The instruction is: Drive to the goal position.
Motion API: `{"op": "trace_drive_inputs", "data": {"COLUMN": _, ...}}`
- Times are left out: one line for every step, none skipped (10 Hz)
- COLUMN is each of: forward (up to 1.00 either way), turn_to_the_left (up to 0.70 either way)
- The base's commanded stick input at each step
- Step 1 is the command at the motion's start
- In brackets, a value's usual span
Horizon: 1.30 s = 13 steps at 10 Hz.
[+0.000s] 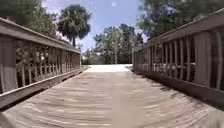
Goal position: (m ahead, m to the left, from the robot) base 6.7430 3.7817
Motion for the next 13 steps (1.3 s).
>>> {"op": "trace_drive_inputs", "data": {"forward": 0.50, "turn_to_the_left": 0.00}}
{"op": "trace_drive_inputs", "data": {"forward": 0.50, "turn_to_the_left": 0.00}}
{"op": "trace_drive_inputs", "data": {"forward": 0.50, "turn_to_the_left": 0.00}}
{"op": "trace_drive_inputs", "data": {"forward": 0.50, "turn_to_the_left": 0.00}}
{"op": "trace_drive_inputs", "data": {"forward": 0.50, "turn_to_the_left": 0.00}}
{"op": "trace_drive_inputs", "data": {"forward": 0.50, "turn_to_the_left": 0.00}}
{"op": "trace_drive_inputs", "data": {"forward": 0.50, "turn_to_the_left": 0.00}}
{"op": "trace_drive_inputs", "data": {"forward": 0.50, "turn_to_the_left": 0.00}}
{"op": "trace_drive_inputs", "data": {"forward": 0.50, "turn_to_the_left": 0.00}}
{"op": "trace_drive_inputs", "data": {"forward": 0.50, "turn_to_the_left": 0.00}}
{"op": "trace_drive_inputs", "data": {"forward": 0.50, "turn_to_the_left": 0.00}}
{"op": "trace_drive_inputs", "data": {"forward": 0.50, "turn_to_the_left": 0.00}}
{"op": "trace_drive_inputs", "data": {"forward": 0.50, "turn_to_the_left": 0.00}}
